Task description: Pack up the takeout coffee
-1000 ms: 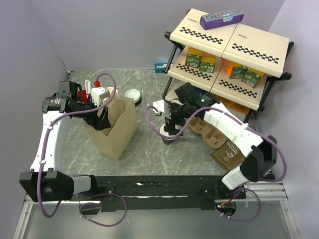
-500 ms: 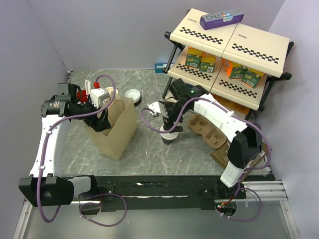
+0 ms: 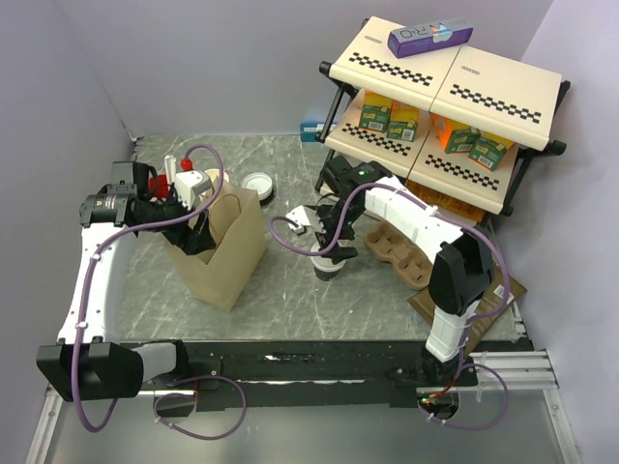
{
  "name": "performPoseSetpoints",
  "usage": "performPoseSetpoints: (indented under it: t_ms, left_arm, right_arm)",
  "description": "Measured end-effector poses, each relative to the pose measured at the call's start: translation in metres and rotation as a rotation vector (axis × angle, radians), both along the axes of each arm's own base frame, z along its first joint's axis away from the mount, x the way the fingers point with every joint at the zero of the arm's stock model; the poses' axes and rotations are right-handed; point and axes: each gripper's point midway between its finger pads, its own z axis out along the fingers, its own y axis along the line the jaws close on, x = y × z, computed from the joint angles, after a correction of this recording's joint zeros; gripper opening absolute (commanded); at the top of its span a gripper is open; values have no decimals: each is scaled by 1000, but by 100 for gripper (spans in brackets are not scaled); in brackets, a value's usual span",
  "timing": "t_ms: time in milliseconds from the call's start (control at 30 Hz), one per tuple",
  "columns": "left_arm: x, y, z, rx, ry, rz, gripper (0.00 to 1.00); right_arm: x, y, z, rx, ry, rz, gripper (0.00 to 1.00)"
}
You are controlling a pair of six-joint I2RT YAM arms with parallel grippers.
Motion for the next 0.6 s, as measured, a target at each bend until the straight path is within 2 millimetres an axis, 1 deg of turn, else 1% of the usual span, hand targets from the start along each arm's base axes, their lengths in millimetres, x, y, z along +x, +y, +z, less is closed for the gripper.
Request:
performPoseSetpoints:
  t_ms: [200,400,600]
  left_arm:
    - [0,0,-1,0,3,6,82]
    - [1,0,-1,1,3,7,82]
    - [1,1,-1,1,1,7,82]
  right_arm:
    - [2,0,-7,-19,8,23,99]
    - [0,-3,-10,-35,13,48,99]
    - [1,-5,-10,-41,-1,67,95]
